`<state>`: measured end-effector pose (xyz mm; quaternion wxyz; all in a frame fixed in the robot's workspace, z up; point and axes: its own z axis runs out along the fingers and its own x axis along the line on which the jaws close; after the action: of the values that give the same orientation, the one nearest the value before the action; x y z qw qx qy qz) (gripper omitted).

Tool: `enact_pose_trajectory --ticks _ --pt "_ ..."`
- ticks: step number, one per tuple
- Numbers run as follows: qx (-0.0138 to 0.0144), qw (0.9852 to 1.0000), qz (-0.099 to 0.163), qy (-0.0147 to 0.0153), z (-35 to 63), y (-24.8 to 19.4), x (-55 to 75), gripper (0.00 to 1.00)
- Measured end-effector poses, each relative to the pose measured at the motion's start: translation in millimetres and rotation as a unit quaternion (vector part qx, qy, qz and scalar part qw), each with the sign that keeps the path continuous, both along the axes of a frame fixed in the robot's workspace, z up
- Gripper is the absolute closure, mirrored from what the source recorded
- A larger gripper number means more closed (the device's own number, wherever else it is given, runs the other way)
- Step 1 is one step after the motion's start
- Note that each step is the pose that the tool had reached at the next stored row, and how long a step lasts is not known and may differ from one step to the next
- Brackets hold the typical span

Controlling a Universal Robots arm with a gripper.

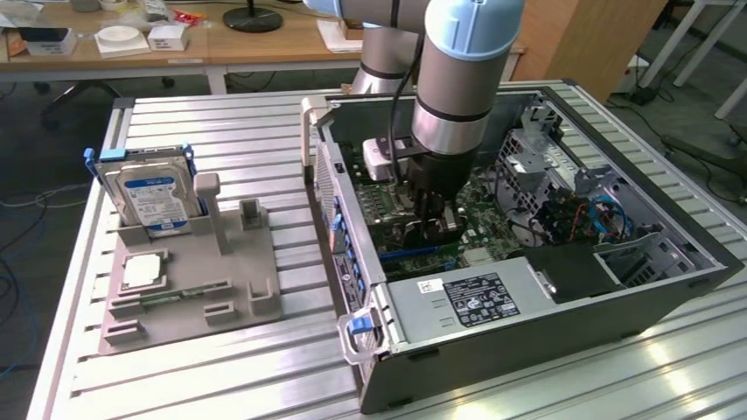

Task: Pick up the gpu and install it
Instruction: 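Insert the gpu into the slot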

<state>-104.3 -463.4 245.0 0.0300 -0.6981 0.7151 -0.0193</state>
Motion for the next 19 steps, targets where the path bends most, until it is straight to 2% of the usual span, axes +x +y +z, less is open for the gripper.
enact_pose_trajectory --ticks 12,19 --pt "0.0000 1.0000 0.001 0.0000 0.0 0.1 0.0 0.73" --pt "0.0000 1.0000 0.006 0.0000 -0.1 1.8 0.0 0.73"
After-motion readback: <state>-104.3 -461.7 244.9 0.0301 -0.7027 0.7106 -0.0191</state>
